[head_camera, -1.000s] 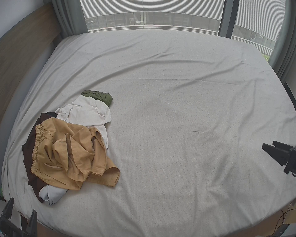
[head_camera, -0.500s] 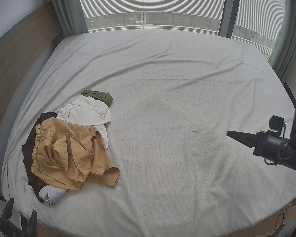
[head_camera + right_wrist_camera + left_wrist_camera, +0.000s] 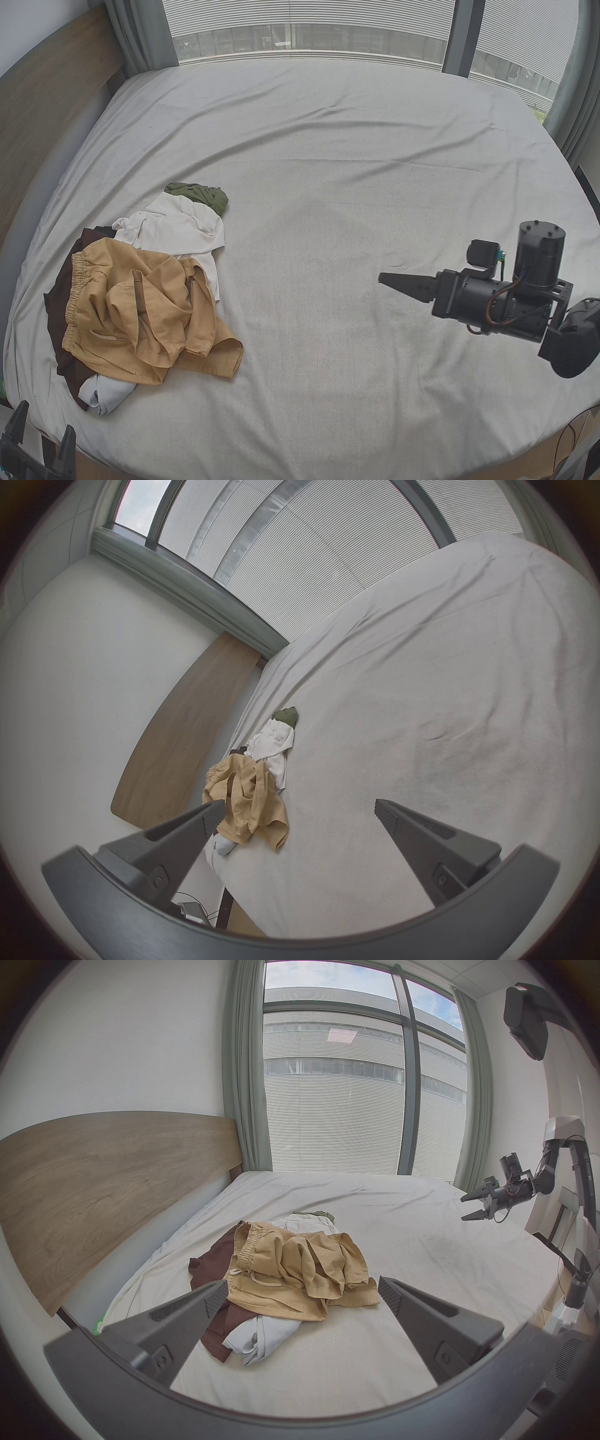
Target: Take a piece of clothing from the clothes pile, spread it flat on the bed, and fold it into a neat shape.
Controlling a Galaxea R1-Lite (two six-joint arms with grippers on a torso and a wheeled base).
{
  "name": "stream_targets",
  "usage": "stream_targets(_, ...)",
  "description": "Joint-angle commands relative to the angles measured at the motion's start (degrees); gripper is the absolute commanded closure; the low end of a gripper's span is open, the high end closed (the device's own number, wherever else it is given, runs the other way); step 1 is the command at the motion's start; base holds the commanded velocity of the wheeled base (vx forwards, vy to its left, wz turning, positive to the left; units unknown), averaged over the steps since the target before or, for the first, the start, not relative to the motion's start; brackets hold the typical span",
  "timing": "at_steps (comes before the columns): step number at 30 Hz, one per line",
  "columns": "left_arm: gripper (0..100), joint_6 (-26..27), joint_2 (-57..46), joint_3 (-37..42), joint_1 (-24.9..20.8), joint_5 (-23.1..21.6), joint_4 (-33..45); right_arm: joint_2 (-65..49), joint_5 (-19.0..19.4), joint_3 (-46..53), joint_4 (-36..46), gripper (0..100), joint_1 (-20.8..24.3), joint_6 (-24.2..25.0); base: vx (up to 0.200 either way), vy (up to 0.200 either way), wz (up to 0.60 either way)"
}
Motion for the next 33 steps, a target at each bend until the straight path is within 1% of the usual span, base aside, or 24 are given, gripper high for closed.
stream_targets(1,0,0.05,-0.93,1.01,0.02,0.01,-0.02,6.71,-0.61,-3.79,-0.02,0,3.4,0.16,0.0,0.0,0.0)
stream_targets(6,0,0.05,-0.93,1.01,0.02,0.01,-0.02,12.25,-2.72,-7.92,0.07,0,7.0,0.07,0.0,0.0,0.0)
stream_targets(9,0,0.05,-0.93,1.01,0.02,0.01,-0.02,14.97,-2.72,-10.03,0.15,0,8.85,0.07,0.0,0.0,0.0)
stream_targets(14,0,0.05,-0.93,1.01,0.02,0.01,-0.02,18.75,-2.72,-12.84,0.33,0,10.34,0.16,0.0,0.0,0.0)
stream_targets(25,0,0.05,-0.93,1.01,0.02,0.01,-0.02,24.64,-2.72,-21.28,7.8,0,14.91,0.25,0.0,0.0,0.0)
stream_targets(28,0,0.05,-0.93,1.01,0.02,0.01,-0.02,26.05,-2.81,-23.04,8.85,0,15.35,0.34,0.0,0.0,0.0)
stream_targets(33,0,0.05,-0.93,1.01,0.02,0.01,-0.02,30.62,-2.98,-27.61,11.75,0,17.46,1.04,0.0,0.0,0.0)
